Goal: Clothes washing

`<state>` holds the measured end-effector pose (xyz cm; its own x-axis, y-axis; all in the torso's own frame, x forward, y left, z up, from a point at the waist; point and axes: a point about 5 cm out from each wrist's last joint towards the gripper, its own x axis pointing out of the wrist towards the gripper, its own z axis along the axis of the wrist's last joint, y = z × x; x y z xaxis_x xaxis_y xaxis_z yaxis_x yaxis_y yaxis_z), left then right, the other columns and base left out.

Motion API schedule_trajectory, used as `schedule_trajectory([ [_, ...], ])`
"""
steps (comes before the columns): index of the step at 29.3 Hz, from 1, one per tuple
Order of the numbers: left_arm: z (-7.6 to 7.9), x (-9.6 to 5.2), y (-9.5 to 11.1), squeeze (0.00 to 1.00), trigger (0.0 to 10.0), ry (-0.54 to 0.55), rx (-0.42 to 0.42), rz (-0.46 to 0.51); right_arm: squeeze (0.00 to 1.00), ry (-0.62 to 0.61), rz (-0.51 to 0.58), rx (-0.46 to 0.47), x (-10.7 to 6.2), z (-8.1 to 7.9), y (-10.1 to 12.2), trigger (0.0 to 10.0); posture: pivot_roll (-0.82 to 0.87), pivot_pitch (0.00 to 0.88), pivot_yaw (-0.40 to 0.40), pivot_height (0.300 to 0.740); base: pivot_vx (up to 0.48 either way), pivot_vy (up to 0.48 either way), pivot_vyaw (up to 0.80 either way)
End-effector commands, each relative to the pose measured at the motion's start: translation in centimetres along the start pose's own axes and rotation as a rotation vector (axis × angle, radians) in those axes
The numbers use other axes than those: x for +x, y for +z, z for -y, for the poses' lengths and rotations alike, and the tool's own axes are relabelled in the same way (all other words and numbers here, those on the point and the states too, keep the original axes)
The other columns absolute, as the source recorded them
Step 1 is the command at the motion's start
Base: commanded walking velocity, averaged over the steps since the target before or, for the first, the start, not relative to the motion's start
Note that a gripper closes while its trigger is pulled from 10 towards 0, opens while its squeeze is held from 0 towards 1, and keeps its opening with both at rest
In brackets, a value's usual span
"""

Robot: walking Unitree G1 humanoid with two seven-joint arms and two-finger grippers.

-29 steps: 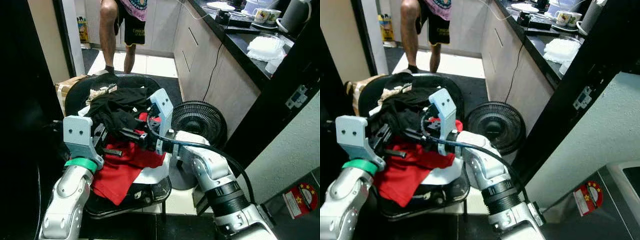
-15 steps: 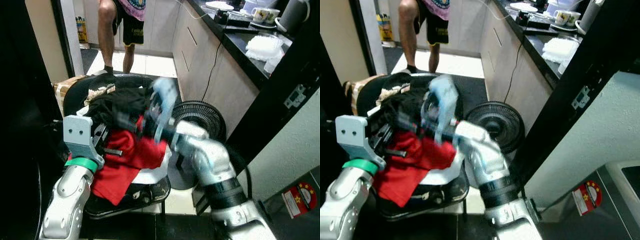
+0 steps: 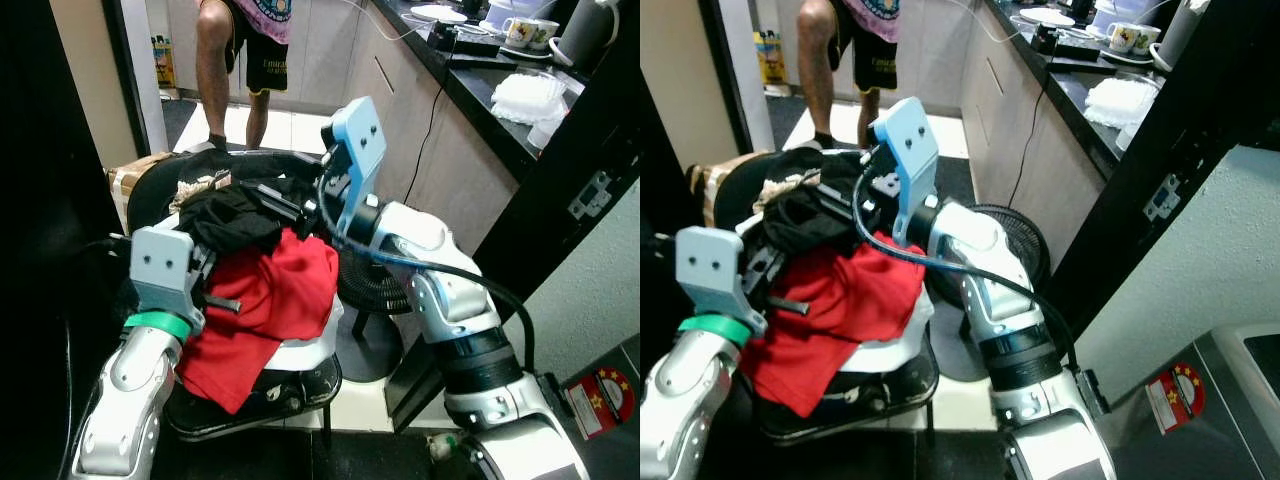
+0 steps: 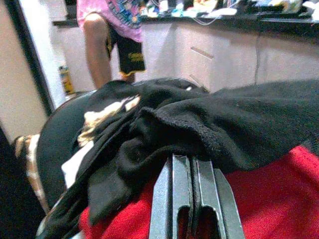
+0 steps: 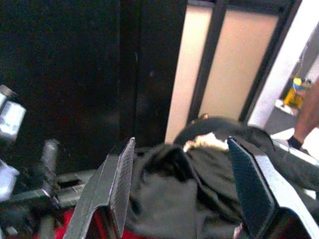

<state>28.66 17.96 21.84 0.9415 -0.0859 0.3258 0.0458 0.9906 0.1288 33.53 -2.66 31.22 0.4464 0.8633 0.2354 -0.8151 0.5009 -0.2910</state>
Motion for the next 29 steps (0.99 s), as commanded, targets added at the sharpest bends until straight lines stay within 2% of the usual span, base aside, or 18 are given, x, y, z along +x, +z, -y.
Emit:
schedule_trajectory([
  [1,-0.1,-0.6,0.1,0.00,10.0,0.021,0.000,-0.010,0.00,0.003,-0.014,-0.007,-0.3,-0.1,-0.1,10.0,0.02,0.092,-0.048,0.740,0.000,0.000,0.00],
  [4,-0.2,-4.6,0.6,0.00,10.0,0.044,0.004,-0.022,0.00,-0.034,-0.055,0.004,-1.4,0.1,-1.3,10.0,0.02,0.094,-0.043,0.740,0.000,0.000,0.00],
  [5,-0.2,-5.2,0.7,0.00,10.0,0.049,0.005,-0.018,0.00,-0.044,-0.063,0.004,-1.6,0.2,-1.6,10.0,0.02,0.095,-0.043,0.740,0.000,0.000,0.00],
  [6,-0.2,-5.2,0.7,0.00,10.0,0.049,0.005,-0.018,0.00,-0.044,-0.063,0.004,-1.6,0.2,-1.6,10.0,0.02,0.095,-0.043,0.740,0.000,0.000,0.00],
  [8,-0.7,-6.3,0.8,0.00,10.0,0.070,0.002,-0.008,0.00,-0.079,-0.080,0.028,-2.4,0.7,-2.2,10.0,0.02,0.094,-0.048,0.740,0.000,0.000,0.00],
  [10,-0.7,-6.3,0.8,0.00,10.0,0.070,0.002,-0.008,0.00,-0.079,-0.080,0.028,-2.4,0.7,-2.2,10.0,0.02,0.094,-0.048,0.740,0.000,0.000,0.00],
  [12,-0.9,-6.9,0.9,0.00,10.0,0.080,-0.002,-0.007,0.00,-0.133,-0.097,0.059,-3.1,1.3,-3.1,10.0,0.02,0.095,-0.055,0.740,0.000,0.000,0.00],
  [19,-0.7,-7.0,0.9,0.00,10.0,0.087,-0.009,-0.015,0.00,-0.249,-0.105,0.116,-3.7,2.4,-4.2,10.0,0.01,0.096,-0.059,0.740,0.000,0.000,0.00],
  [20,-0.5,-6.8,1.0,0.00,10.0,0.093,-0.017,-0.016,1.00,-0.300,-0.075,0.176,-3.6,3.0,-4.4,10.0,0.01,0.097,-0.061,0.740,0.000,0.000,0.00],
  [21,-0.5,-6.8,1.0,0.00,10.0,0.093,-0.017,-0.016,1.00,-0.300,-0.075,0.176,-3.6,3.0,-4.4,10.0,0.01,0.097,-0.061,0.740,0.000,0.000,0.00],
  [22,-0.3,-6.8,1.0,0.00,10.0,0.095,-0.025,-0.018,1.00,-0.349,-0.048,0.272,-3.5,3.6,-4.8,10.0,0.01,0.099,-0.061,0.740,0.000,0.000,0.00],
  [24,-0.3,-6.8,1.0,0.00,10.0,0.095,-0.025,-0.018,1.00,-0.349,-0.048,0.272,-3.5,3.6,-4.8,10.0,0.01,0.099,-0.061,0.740,0.000,0.000,0.00],
  [25,-0.3,-6.7,1.0,0.00,10.0,0.095,-0.029,-0.020,1.00,-0.374,-0.036,0.337,-3.3,4.0,-5.4,10.0,0.01,0.099,-0.061,0.740,0.000,0.000,0.00],
  [26,-0.3,-6.7,1.0,0.00,10.0,0.095,-0.029,-0.020,1.00,-0.374,-0.036,0.337,-3.3,4.0,-5.4,10.0,0.01,0.099,-0.061,0.740,0.000,0.000,0.00],
  [27,-0.2,-6.6,1.0,0.00,10.0,0.092,-0.032,-0.023,1.00,-0.386,-0.062,0.385,-2.8,4.1,-6.6,10.0,0.00,0.111,-0.055,0.740,0.000,0.000,0.00],
  [29,-0.2,-6.5,1.0,0.00,10.0,0.089,-0.033,-0.024,1.00,-0.388,-0.087,0.406,-2.5,4.1,-7.4,10.0,0.00,0.111,-0.055,0.740,0.000,0.000,0.00],
])
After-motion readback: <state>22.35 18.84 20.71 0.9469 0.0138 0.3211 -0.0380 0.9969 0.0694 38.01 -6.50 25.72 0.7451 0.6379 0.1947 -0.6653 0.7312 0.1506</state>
